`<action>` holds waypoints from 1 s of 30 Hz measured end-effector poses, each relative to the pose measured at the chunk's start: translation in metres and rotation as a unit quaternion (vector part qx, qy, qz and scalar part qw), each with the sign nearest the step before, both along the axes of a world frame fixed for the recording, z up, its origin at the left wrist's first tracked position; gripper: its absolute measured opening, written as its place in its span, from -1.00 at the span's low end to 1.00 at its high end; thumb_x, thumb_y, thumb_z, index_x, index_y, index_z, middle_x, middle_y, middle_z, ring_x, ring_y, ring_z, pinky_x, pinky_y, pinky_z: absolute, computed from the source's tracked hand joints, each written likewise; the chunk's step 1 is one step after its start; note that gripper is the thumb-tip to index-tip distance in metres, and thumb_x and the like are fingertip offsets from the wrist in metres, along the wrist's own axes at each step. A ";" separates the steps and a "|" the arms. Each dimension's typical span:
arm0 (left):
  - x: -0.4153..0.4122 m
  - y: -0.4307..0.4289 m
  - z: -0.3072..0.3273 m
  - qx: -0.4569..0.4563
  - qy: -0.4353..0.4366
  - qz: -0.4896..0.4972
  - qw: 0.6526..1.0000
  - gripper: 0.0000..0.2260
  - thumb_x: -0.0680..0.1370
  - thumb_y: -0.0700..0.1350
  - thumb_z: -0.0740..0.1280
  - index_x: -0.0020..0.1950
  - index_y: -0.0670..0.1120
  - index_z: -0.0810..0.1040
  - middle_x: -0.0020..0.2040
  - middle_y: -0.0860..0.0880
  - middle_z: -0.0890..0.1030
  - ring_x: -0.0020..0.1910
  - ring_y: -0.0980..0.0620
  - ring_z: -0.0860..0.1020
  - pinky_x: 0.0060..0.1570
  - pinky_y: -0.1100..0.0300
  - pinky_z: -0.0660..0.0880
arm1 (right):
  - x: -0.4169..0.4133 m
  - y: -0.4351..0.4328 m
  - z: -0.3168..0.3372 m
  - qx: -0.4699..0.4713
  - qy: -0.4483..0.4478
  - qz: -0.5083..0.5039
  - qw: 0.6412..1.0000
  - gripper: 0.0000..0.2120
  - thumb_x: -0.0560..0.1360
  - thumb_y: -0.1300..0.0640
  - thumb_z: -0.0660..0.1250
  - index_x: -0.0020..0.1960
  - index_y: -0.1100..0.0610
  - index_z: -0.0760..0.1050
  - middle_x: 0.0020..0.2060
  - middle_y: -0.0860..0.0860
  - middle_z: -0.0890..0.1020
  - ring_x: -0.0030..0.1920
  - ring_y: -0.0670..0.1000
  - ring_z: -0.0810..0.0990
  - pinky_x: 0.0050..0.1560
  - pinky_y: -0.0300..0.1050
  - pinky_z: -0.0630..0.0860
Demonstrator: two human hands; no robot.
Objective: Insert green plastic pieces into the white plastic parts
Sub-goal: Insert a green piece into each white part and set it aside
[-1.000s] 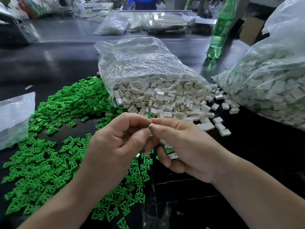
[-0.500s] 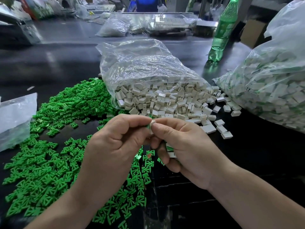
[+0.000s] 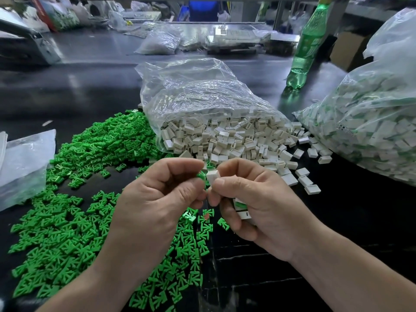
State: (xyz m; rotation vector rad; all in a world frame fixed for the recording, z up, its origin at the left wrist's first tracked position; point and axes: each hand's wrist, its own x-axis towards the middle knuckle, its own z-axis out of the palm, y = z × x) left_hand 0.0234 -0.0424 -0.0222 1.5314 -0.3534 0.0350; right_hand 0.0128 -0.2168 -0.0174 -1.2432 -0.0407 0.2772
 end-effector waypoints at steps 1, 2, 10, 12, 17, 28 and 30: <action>-0.001 -0.001 0.000 0.002 -0.008 -0.007 1.000 -0.84 0.45 -0.14 0.42 0.00 0.04 0.68 -0.19 -0.08 0.71 -0.24 0.06 0.67 -0.23 0.35 0.56 | 0.000 0.000 0.000 -0.002 0.000 0.003 1.000 -0.93 0.43 0.14 0.45 -0.13 0.03 0.57 -0.30 0.10 0.61 -0.55 -0.06 0.44 -0.61 -0.34 0.25; -0.002 -0.002 0.001 0.006 -0.018 -0.015 1.000 -0.84 0.46 -0.18 0.42 -0.01 0.03 0.68 -0.20 -0.09 0.70 -0.24 0.07 0.67 -0.23 0.35 0.56 | 0.000 0.000 -0.001 -0.004 -0.002 0.006 1.000 -0.92 0.43 0.12 0.46 -0.11 0.05 0.58 -0.30 0.11 0.61 -0.55 -0.06 0.44 -0.61 -0.34 0.25; -0.004 -0.003 0.000 0.049 -0.039 0.014 0.998 -0.83 0.47 -0.16 0.42 -0.02 0.08 0.66 -0.18 0.00 0.70 -0.24 0.11 0.67 -0.25 0.39 0.56 | 0.003 0.001 -0.002 0.024 0.029 -0.002 0.999 -0.93 0.42 0.18 0.46 -0.14 0.07 0.58 -0.27 0.09 0.60 -0.54 -0.06 0.43 -0.62 -0.33 0.24; -0.002 -0.001 -0.001 0.043 -0.034 0.026 0.998 -0.89 0.48 -0.11 0.38 -0.04 0.07 0.64 -0.18 -0.04 0.69 -0.24 0.07 0.68 -0.27 0.35 0.57 | 0.006 -0.001 -0.001 0.049 0.055 -0.016 0.997 -0.86 0.35 0.23 0.44 -0.11 0.07 0.58 -0.25 0.09 0.59 -0.55 -0.06 0.41 -0.62 -0.33 0.22; 0.001 0.002 -0.001 0.018 -0.005 -0.002 1.000 -0.88 0.52 -0.10 0.31 -0.01 0.04 0.63 -0.12 -0.10 0.69 -0.18 -0.06 0.69 -0.30 0.18 0.60 | 0.008 -0.003 -0.002 0.073 0.084 -0.020 0.994 -0.80 0.31 0.29 0.40 -0.11 0.07 0.64 -0.24 0.09 0.56 -0.51 -0.05 0.42 -0.63 -0.30 0.23; 0.003 0.003 -0.002 -0.010 0.033 0.014 0.999 -0.87 0.41 -0.01 0.44 -0.09 -0.01 0.67 -0.25 -0.15 0.67 -0.31 -0.09 0.66 -0.34 0.21 0.58 | 0.006 -0.004 -0.004 0.035 0.082 0.009 0.996 -0.63 0.34 0.24 0.44 0.13 0.25 0.54 -0.25 0.11 0.53 -0.48 -0.06 0.43 -0.62 -0.30 0.26; 0.003 0.003 -0.002 -0.004 0.029 0.021 0.999 -0.85 0.41 0.01 0.43 -0.08 0.00 0.68 -0.26 -0.15 0.67 -0.31 -0.07 0.66 -0.34 0.22 0.58 | 0.005 -0.004 -0.002 0.020 0.077 0.023 0.997 -0.75 0.34 0.22 0.47 0.00 0.20 0.59 -0.23 0.10 0.55 -0.47 -0.06 0.44 -0.61 -0.30 0.27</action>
